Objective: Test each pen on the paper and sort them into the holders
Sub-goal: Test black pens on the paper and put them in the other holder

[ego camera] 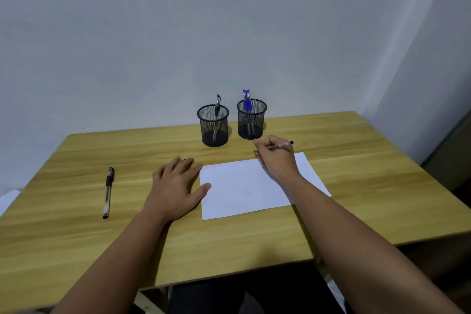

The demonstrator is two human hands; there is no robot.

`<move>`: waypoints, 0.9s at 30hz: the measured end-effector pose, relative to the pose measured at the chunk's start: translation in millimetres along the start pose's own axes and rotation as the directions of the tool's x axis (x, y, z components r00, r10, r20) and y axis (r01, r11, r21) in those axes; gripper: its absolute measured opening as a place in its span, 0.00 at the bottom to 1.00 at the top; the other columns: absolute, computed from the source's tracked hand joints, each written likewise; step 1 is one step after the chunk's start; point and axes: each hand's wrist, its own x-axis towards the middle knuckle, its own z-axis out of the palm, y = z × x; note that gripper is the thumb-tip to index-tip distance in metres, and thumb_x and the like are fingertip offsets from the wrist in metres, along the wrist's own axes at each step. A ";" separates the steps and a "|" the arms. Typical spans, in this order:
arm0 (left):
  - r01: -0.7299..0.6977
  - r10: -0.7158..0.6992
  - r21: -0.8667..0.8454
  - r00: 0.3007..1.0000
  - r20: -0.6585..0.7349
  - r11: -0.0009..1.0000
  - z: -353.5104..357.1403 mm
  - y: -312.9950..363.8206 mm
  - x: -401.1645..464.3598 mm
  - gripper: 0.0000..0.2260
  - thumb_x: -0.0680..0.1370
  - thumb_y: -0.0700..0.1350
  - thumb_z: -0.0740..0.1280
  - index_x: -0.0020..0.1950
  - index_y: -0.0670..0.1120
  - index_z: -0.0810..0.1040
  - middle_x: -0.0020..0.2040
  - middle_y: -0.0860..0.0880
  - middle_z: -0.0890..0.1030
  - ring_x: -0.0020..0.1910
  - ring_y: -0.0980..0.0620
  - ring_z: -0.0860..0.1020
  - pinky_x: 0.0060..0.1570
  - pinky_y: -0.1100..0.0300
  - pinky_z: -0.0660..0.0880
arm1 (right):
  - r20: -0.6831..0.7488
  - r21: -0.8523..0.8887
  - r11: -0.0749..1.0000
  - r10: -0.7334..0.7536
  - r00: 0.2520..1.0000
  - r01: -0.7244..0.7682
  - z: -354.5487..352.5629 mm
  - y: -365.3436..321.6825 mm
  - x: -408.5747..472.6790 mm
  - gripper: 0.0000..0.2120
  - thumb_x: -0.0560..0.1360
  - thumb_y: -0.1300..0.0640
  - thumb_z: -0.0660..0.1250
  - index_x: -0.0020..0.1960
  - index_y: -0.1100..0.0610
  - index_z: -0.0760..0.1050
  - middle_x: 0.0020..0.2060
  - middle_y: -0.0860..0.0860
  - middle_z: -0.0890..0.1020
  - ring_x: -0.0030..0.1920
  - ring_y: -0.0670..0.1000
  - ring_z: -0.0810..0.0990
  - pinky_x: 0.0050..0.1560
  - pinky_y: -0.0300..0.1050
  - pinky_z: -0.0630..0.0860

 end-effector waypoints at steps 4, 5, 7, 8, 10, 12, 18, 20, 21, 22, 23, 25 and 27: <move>0.008 -0.008 -0.026 1.000 -0.003 1.000 0.6 -0.8 0.0 0.33 0.74 0.73 0.54 0.75 0.61 0.70 0.78 0.55 0.68 0.81 0.49 0.56 0.75 0.45 0.53 | 0.020 -0.064 0.998 -0.028 0.999 0.029 2.4 0.2 1.6 0.18 0.78 0.46 0.75 0.34 0.54 0.78 0.32 0.60 0.82 0.33 0.55 0.80 0.37 0.49 0.75; 0.009 -0.009 -0.029 1.000 -0.006 1.000 1.3 -1.4 0.1 0.32 0.74 0.73 0.54 0.75 0.61 0.70 0.78 0.56 0.68 0.81 0.49 0.56 0.75 0.45 0.53 | 0.014 -0.042 0.999 -0.018 1.000 0.018 1.8 -0.2 3.4 0.19 0.78 0.48 0.76 0.32 0.53 0.78 0.30 0.58 0.81 0.33 0.54 0.79 0.36 0.47 0.76; 0.012 -0.012 -0.038 1.000 -0.012 0.999 2.8 -3.2 0.3 0.32 0.74 0.73 0.55 0.75 0.61 0.70 0.77 0.56 0.68 0.81 0.49 0.56 0.75 0.45 0.53 | 0.003 -0.015 1.000 -0.014 1.000 0.015 1.1 1.2 6.6 0.20 0.78 0.51 0.78 0.31 0.53 0.77 0.29 0.57 0.79 0.32 0.53 0.79 0.33 0.43 0.77; 0.013 -0.014 -0.043 1.000 -0.014 0.999 3.1 -4.2 0.6 0.32 0.74 0.73 0.55 0.75 0.61 0.71 0.77 0.56 0.68 0.80 0.49 0.56 0.76 0.45 0.53 | 0.000 -0.025 0.999 -0.031 1.000 0.031 1.3 3.2 7.4 0.20 0.79 0.51 0.78 0.31 0.54 0.76 0.29 0.58 0.79 0.31 0.54 0.78 0.33 0.43 0.76; 0.016 -0.017 -0.053 1.000 -0.016 0.998 4.1 -5.3 1.4 0.32 0.74 0.73 0.55 0.74 0.61 0.71 0.77 0.56 0.68 0.80 0.50 0.56 0.76 0.45 0.53 | -0.002 -0.053 0.997 -0.062 0.998 0.062 0.9 7.7 8.2 0.21 0.80 0.52 0.76 0.31 0.55 0.76 0.29 0.60 0.80 0.30 0.55 0.79 0.33 0.46 0.75; 0.017 -0.018 -0.058 1.000 -0.022 0.998 4.7 -5.3 1.6 0.32 0.73 0.73 0.55 0.74 0.61 0.71 0.77 0.57 0.68 0.80 0.50 0.57 0.76 0.45 0.53 | -0.008 -0.055 0.997 -0.050 0.999 0.050 -0.2 11.1 9.1 0.20 0.80 0.54 0.75 0.34 0.62 0.74 0.29 0.63 0.80 0.29 0.53 0.80 0.34 0.48 0.75; 0.017 -0.020 -0.076 0.999 -0.033 0.997 5.4 -5.4 1.3 0.32 0.73 0.73 0.56 0.73 0.61 0.72 0.76 0.57 0.69 0.80 0.50 0.59 0.75 0.46 0.53 | 0.001 -0.088 0.994 -0.060 0.998 0.059 -1.4 11.5 7.4 0.19 0.81 0.59 0.73 0.38 0.69 0.71 0.28 0.64 0.78 0.27 0.51 0.79 0.34 0.49 0.76; 0.017 -0.019 -0.068 0.999 -0.030 0.998 4.9 -5.2 1.0 0.32 0.73 0.73 0.55 0.73 0.61 0.72 0.76 0.57 0.69 0.79 0.50 0.59 0.75 0.46 0.53 | -0.002 -0.095 0.994 -0.060 0.998 0.060 -1.9 12.5 7.0 0.19 0.81 0.59 0.72 0.37 0.69 0.71 0.28 0.61 0.78 0.28 0.52 0.79 0.34 0.49 0.76; 0.017 -0.019 -0.068 0.999 -0.029 0.998 4.7 -4.9 0.7 0.32 0.73 0.73 0.55 0.74 0.61 0.72 0.77 0.57 0.69 0.79 0.50 0.59 0.75 0.46 0.53 | -0.004 -0.098 0.994 -0.059 0.998 0.058 -1.8 13.1 6.8 0.19 0.81 0.59 0.72 0.37 0.68 0.70 0.28 0.61 0.78 0.28 0.52 0.80 0.35 0.49 0.76; 0.019 -0.021 -0.068 0.999 -0.026 0.997 4.2 -4.8 0.5 0.32 0.73 0.73 0.55 0.74 0.62 0.72 0.77 0.57 0.69 0.79 0.49 0.59 0.75 0.46 0.54 | -0.005 -0.100 0.994 -0.054 0.999 0.054 -1.4 13.5 6.8 0.19 0.80 0.59 0.72 0.37 0.68 0.70 0.28 0.60 0.77 0.29 0.52 0.80 0.35 0.49 0.76; 0.022 -0.024 -0.068 0.999 -0.022 0.997 4.0 -4.8 0.5 0.32 0.73 0.73 0.55 0.74 0.62 0.71 0.77 0.57 0.69 0.79 0.49 0.59 0.75 0.46 0.54 | -0.009 -0.101 0.994 -0.051 0.999 0.049 -1.1 14.0 7.2 0.19 0.80 0.59 0.72 0.37 0.67 0.70 0.28 0.60 0.77 0.29 0.53 0.80 0.35 0.49 0.76; 0.025 -0.027 -0.065 0.999 -0.020 0.998 3.7 -4.9 0.6 0.33 0.73 0.74 0.54 0.74 0.62 0.71 0.77 0.57 0.68 0.79 0.49 0.59 0.75 0.47 0.54 | -0.019 -0.107 0.993 -0.049 0.999 0.047 -1.0 15.1 7.9 0.19 0.80 0.59 0.72 0.37 0.67 0.70 0.28 0.60 0.77 0.29 0.54 0.81 0.34 0.47 0.75; 0.029 -0.030 -0.061 0.999 -0.017 0.998 3.6 -5.0 1.1 0.33 0.73 0.74 0.54 0.74 0.62 0.71 0.77 0.58 0.68 0.79 0.50 0.59 0.75 0.47 0.54 | -0.022 -0.121 0.991 -0.054 0.998 0.051 -1.3 15.7 8.3 0.19 0.80 0.59 0.72 0.36 0.67 0.69 0.28 0.59 0.77 0.29 0.54 0.81 0.33 0.46 0.75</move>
